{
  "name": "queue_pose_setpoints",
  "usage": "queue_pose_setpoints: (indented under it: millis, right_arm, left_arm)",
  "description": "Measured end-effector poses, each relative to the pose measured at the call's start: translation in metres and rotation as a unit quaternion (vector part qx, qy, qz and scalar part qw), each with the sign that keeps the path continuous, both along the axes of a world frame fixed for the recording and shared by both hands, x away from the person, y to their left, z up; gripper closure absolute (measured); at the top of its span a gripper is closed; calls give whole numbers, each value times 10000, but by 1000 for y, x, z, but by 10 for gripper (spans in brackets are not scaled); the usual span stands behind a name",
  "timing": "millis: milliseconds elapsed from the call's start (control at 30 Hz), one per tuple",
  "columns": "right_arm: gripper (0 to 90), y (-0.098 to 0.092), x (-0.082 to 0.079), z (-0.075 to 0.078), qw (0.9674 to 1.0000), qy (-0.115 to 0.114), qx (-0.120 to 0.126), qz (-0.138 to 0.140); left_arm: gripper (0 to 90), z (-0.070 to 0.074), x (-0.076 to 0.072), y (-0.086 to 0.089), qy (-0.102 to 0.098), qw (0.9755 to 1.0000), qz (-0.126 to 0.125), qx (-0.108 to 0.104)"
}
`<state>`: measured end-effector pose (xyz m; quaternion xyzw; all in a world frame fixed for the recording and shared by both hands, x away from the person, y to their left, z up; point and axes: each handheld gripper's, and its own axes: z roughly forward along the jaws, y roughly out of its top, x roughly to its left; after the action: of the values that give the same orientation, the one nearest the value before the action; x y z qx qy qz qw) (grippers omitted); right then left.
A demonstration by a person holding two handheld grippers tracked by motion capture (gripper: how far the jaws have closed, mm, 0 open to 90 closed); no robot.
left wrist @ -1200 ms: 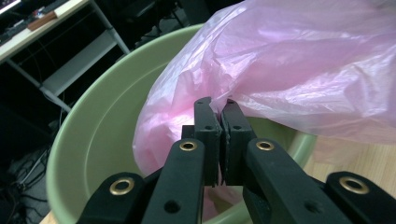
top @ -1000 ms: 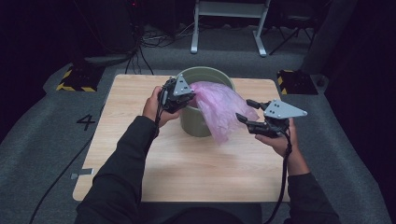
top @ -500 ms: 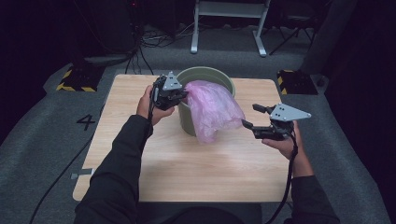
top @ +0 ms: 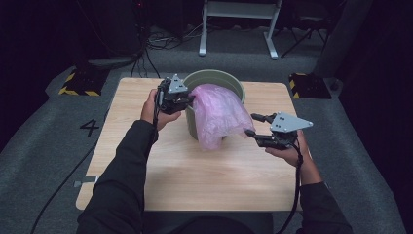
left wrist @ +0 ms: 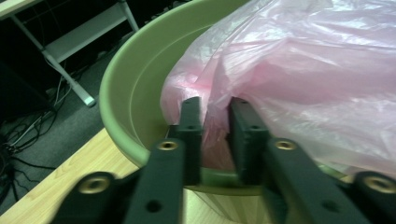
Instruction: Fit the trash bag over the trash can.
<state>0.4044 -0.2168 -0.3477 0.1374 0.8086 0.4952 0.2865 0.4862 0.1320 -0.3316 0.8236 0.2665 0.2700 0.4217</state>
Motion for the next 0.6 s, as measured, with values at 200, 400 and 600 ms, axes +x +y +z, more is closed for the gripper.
queue_pose_setpoints:
  millis: [200,400,600]
  right_arm:
    - [818,2,2,5,9997,-27,175,143]
    - [871,2,3,10,9998,-23,203,-90]
    - [883,6,4,13,9994,-34,197,-275]
  left_arm:
    - [430,3,-7,5,-73,9999,46,-128]
    - [244,8,-28,11,-123,9994,-58,-304]
    - [205,11,-70,-7,-210,9965,-768,-243]
